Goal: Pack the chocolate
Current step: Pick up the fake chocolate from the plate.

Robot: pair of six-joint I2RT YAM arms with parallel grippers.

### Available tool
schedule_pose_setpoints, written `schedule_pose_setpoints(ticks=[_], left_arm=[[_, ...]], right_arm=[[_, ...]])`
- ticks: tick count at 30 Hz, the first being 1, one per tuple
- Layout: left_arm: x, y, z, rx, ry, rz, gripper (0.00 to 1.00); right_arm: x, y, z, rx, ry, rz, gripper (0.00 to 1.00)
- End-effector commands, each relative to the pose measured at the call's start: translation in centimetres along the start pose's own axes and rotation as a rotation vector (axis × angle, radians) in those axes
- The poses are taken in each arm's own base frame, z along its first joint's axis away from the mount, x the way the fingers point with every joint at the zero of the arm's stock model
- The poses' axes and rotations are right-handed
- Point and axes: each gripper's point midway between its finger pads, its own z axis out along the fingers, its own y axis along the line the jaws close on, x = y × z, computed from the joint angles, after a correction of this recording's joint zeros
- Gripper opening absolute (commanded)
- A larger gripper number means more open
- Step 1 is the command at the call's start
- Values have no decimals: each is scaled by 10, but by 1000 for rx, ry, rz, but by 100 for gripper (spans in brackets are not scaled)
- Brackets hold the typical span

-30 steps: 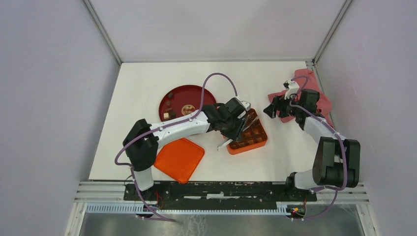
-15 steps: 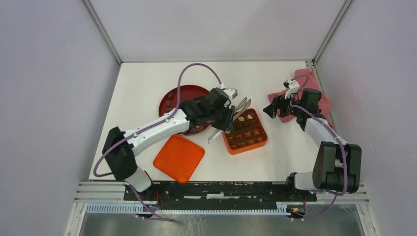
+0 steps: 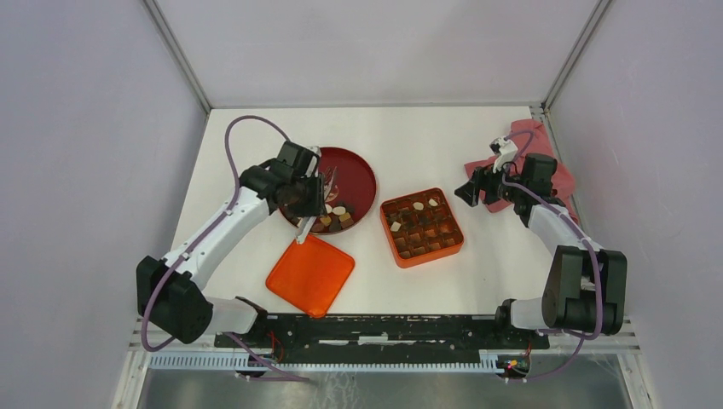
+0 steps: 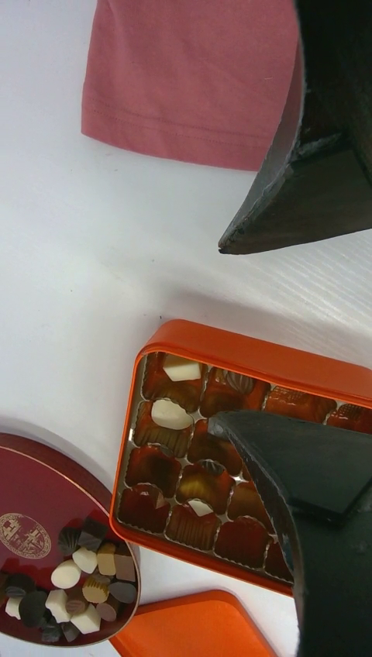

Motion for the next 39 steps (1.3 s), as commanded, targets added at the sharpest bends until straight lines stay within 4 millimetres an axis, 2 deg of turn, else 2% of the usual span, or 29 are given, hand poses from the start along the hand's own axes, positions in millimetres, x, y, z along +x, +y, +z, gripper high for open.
schedule_pose_setpoints(ticks=[1,3,11,25,31,39], left_arm=[[20,17,-5,-62,75,-8,39],[24,25,-4,-111,102,-35,39],[35,29,5,-144,177,-66,39],[39,32,13,-172,229,-62,41],[35,31,10,-169,222,-57,43],[38,33,1,-172,220,-79,43]], right_arm=[[-23,6,-2,-32,-43,-62,79],[-23,7,-2,-34,-44,-65,79],[-23,10,-4,-39,-54,-73,80],[-23,12,-2,-52,-56,-61,82],[-22,12,-2,-52,-56,-57,82],[-21,14,0,-65,-53,-48,82]])
